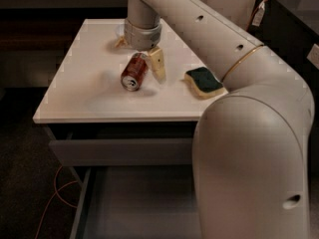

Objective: Place coke can into middle drawer

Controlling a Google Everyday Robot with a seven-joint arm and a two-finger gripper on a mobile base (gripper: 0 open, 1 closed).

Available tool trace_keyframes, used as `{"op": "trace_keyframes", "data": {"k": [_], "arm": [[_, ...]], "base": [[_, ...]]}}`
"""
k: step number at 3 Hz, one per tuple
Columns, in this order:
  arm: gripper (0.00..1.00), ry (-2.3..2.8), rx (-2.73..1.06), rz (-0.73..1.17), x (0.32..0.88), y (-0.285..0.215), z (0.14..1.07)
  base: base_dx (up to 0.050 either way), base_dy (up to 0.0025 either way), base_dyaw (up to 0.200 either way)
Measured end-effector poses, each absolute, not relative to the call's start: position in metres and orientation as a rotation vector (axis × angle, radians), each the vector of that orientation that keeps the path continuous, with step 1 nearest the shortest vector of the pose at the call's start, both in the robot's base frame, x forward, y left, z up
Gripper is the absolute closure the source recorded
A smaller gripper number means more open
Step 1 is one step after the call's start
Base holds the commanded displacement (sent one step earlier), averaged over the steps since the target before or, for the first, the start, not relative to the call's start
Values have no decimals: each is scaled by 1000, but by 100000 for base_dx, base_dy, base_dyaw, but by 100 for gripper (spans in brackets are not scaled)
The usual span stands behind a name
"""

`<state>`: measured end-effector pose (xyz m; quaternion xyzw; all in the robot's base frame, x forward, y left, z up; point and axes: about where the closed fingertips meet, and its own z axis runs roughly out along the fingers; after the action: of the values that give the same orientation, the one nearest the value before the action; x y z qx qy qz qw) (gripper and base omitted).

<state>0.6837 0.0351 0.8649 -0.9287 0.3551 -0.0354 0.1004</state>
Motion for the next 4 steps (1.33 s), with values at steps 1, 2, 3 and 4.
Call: {"op": "trace_keyframes", "data": {"k": [1,2,3,4], "arm": [[3,1007,-2794,-87,696,44,850],[10,980,-2818,-96,703,51,846],[32,977,-2824,-115,701,52,851],[63,949,-2822,-125,685,57,863]], "base": [[0,0,0],[0,0,0],[0,0,0],[0,0,0]]}}
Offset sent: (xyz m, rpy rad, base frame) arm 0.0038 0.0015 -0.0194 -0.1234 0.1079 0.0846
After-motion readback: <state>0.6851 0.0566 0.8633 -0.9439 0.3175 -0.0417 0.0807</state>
